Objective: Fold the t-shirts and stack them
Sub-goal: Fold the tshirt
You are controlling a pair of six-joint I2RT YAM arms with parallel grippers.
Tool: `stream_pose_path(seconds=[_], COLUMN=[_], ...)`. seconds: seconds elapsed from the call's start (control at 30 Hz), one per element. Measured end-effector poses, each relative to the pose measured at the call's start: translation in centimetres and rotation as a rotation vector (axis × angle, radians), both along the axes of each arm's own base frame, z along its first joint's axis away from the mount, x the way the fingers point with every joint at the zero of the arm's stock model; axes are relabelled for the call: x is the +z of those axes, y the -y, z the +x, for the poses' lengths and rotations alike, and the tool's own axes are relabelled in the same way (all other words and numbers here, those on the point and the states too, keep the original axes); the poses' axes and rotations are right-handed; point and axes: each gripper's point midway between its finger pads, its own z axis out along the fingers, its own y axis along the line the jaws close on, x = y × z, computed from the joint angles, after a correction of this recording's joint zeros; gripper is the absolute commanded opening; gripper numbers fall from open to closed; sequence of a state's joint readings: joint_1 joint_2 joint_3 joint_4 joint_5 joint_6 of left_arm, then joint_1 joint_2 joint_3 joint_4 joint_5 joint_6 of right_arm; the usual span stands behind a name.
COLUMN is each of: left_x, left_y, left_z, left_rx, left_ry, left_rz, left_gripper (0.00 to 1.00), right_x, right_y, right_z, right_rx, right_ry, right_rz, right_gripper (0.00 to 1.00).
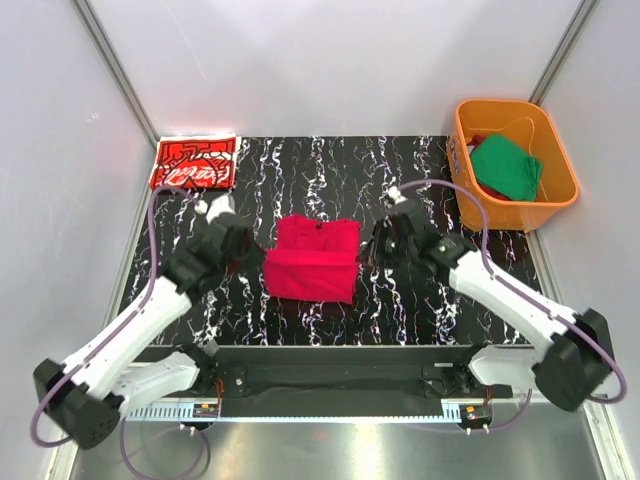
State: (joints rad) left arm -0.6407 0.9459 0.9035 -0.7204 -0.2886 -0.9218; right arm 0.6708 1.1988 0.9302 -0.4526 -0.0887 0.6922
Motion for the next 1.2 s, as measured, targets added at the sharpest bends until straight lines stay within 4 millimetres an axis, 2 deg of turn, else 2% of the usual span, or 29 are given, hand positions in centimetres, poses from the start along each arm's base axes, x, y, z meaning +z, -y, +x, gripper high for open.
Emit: stream_pose_path(seconds=[0.2, 0.33, 0.5, 0.6, 0.7, 0.73, 0.77, 0.83, 0.87, 0.9, 0.97, 1.03, 1.13, 1.2], left_x=[-0.5, -1.5, -2.3, -2.9, -4.3, -5.2, -6.2, -8.3, -9.3, -10.1, -11.6, -12.2, -10.7, -8.6], left_y=[0.5, 1.1, 1.4, 1.4, 1.5, 1.4, 1.3, 1.2, 1.1, 0.9, 0.2, -0.9, -2.1, -2.5], left_z=[5.3, 7.6, 10.8, 13.2, 15.6, 16.5, 17.3, 19.3, 20.5, 21.4, 22.8, 23.0, 23.2, 22.9], left_rx=[-0.045, -0.083, -0.103, -0.104, -0.106, -0.103, -0.102, -0.101, -0.094, -0.093, -0.069, -0.039, -0.008, -0.003], left_ry=[-0.044, -0.071, -0.097, -0.106, -0.119, -0.128, -0.141, -0.171, -0.18, -0.182, -0.191, -0.196, -0.159, -0.115], left_rz=[-0.019, -0.036, -0.063, -0.078, -0.088, -0.088, -0.084, -0.066, -0.059, -0.047, -0.02, 0.025, 0.079, 0.092], left_gripper=[0.0, 0.0, 0.0, 0.0, 0.01, 0.03, 0.18, 0.4, 0.51, 0.56, 0.57, 0.58, 0.59, 0.56], right_x=[0.0, -0.6, -2.0, -3.0, -4.6, -5.5, -6.3, -8.3, -9.4, -10.6, -12.6, -13.2, -11.9, -10.2], right_y=[0.0, 0.4, 0.8, 1.0, 1.4, 1.5, 1.5, 1.4, 1.4, 1.7, 2.5, 3.4, 4.3, 4.5], right_z=[4.3, 6.7, 9.2, 11.7, 14.5, 15.7, 16.7, 19.4, 20.6, 21.5, 22.1, 22.5, 24.3, 25.1], right_rx=[0.009, 0.006, 0.013, 0.012, 0.005, 0.003, 0.003, -0.001, -0.006, -0.019, -0.03, -0.03, -0.022, -0.014], right_ry=[-0.021, -0.043, -0.076, -0.091, -0.112, -0.128, -0.135, -0.148, -0.154, -0.16, -0.168, -0.174, -0.115, -0.057], right_rz=[0.007, 0.02, 0.034, 0.061, 0.094, 0.103, 0.111, 0.121, 0.124, 0.127, 0.106, 0.074, 0.011, -0.011], right_gripper=[0.0, 0.0, 0.0, 0.01, 0.07, 0.14, 0.16, 0.2, 0.46, 0.55, 0.57, 0.58, 0.57, 0.56])
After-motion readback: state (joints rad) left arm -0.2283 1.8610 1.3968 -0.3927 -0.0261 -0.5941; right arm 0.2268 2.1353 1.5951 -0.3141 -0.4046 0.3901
